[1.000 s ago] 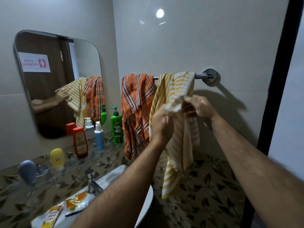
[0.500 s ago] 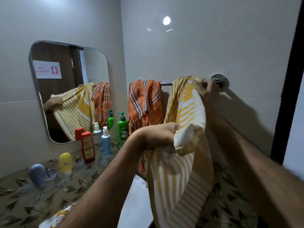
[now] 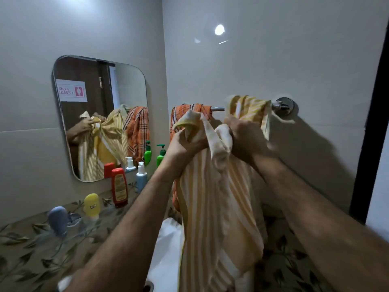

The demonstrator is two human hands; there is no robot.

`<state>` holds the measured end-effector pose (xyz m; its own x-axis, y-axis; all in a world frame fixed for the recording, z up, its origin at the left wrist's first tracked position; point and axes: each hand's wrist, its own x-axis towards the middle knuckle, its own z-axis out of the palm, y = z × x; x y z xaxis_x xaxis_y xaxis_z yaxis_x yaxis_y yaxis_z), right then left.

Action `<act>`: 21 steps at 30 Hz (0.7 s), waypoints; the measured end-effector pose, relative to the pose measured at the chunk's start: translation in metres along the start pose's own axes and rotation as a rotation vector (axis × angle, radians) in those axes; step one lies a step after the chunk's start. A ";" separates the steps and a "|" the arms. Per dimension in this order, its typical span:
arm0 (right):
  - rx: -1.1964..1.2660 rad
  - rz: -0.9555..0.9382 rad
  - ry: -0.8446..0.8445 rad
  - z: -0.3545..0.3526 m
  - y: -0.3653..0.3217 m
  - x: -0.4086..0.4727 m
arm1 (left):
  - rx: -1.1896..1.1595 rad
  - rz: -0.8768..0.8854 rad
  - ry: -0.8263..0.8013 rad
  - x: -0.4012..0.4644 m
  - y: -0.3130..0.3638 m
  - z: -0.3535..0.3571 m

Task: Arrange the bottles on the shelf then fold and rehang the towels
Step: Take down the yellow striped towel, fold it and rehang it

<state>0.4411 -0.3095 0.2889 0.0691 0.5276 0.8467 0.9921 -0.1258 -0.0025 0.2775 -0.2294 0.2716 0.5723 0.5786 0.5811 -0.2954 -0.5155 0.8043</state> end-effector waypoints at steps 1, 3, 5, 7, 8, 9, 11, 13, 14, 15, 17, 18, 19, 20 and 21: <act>0.030 -0.011 -0.019 -0.001 -0.008 0.001 | -0.009 -0.017 -0.020 -0.001 -0.003 0.000; 0.087 -0.046 -0.047 -0.004 -0.023 0.003 | 0.042 -0.111 -0.141 -0.007 -0.003 0.001; 0.130 -0.043 -0.043 -0.007 -0.031 0.004 | 0.099 -0.214 -0.195 -0.009 -0.005 -0.002; 0.187 0.052 -0.071 -0.007 -0.031 0.005 | 0.129 -0.232 -0.144 -0.009 -0.007 -0.009; 0.219 0.119 -0.131 -0.006 -0.029 0.006 | 0.158 -0.219 -0.118 -0.009 -0.009 -0.011; 0.252 0.176 -0.224 -0.007 -0.028 0.005 | 0.195 -0.207 -0.095 -0.011 -0.011 -0.013; 0.423 0.242 -0.446 -0.005 -0.028 -0.002 | 0.228 -0.216 -0.061 -0.014 -0.017 -0.014; 0.644 0.288 -0.556 -0.005 -0.027 -0.012 | 0.164 -0.242 -0.055 -0.019 -0.023 -0.013; 0.716 0.321 -0.601 -0.006 -0.027 -0.016 | 0.118 -0.244 -0.047 -0.021 -0.024 -0.014; 0.776 0.361 -0.663 -0.008 -0.027 -0.019 | 0.074 -0.241 -0.029 -0.022 -0.023 -0.016; 0.897 0.428 -0.779 -0.007 -0.026 -0.024 | -0.005 -0.234 0.027 -0.025 -0.020 -0.021; 0.961 0.458 -0.800 -0.004 -0.025 -0.027 | -0.035 -0.239 0.061 -0.025 -0.020 -0.025; 1.031 0.476 -0.803 -0.002 -0.027 -0.029 | -0.046 -0.252 0.092 -0.027 -0.019 -0.030; 1.093 0.483 -0.792 0.002 -0.029 -0.031 | -0.039 -0.270 0.115 -0.028 -0.021 -0.036; 1.148 0.482 -0.766 0.007 -0.032 -0.033 | -0.025 -0.295 0.128 -0.029 -0.022 -0.041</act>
<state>0.4074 -0.3170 0.2575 0.0859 0.9837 0.1578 0.3682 0.1158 -0.9225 0.2356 -0.2087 0.2417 0.5355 0.7764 0.3323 -0.1509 -0.2991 0.9422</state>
